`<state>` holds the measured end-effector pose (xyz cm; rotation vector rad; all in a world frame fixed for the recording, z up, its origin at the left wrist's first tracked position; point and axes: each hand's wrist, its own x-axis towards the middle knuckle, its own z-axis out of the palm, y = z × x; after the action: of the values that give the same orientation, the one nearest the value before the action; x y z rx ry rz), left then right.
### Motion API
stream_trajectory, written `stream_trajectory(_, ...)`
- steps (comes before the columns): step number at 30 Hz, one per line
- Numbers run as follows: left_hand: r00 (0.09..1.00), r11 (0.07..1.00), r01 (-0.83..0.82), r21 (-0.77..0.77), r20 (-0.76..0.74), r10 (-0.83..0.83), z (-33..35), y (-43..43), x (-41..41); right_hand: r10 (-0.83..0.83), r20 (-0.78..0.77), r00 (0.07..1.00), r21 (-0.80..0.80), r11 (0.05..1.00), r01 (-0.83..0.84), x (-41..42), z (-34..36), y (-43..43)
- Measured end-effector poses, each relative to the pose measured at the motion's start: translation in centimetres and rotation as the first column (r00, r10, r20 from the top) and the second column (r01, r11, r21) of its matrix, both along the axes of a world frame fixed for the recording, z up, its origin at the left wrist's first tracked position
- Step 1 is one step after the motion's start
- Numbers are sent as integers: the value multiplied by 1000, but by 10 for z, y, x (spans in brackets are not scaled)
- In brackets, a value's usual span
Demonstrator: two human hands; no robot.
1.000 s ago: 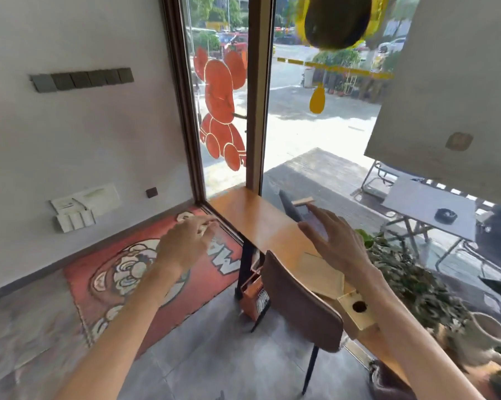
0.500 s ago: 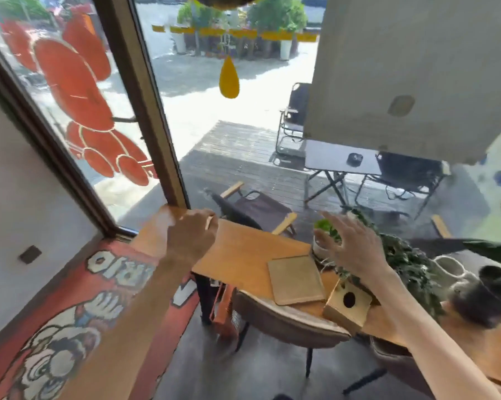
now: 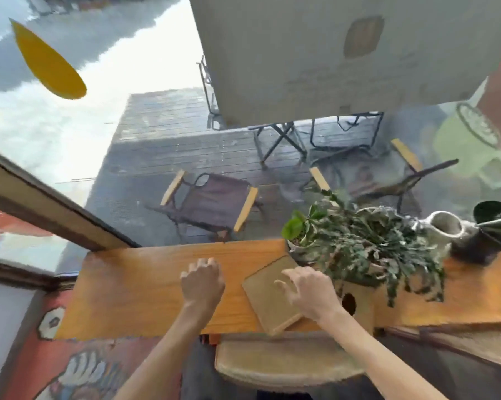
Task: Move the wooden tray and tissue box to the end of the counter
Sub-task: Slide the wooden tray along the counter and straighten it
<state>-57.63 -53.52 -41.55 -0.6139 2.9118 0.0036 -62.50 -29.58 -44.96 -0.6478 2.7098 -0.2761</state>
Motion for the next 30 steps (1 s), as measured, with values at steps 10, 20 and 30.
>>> stream_trajectory(10, 826, 976, -141, 168, 563, 22, -152, 26, -12, -430, 370, 823, 326, 890, 318, -29, -132, -14)
stream_trajectory(20, 700, 790, -495, 361, 705, 117, -188, 41, -6, -564, 524, 638, 220, 813, 539, -28, -156, -36)
stream_trajectory(30, 636, 436, -738, 515, 748, 191, -206, 57, -6, -637, 497, 589, -66, 649, 758, -25, -160, -38)
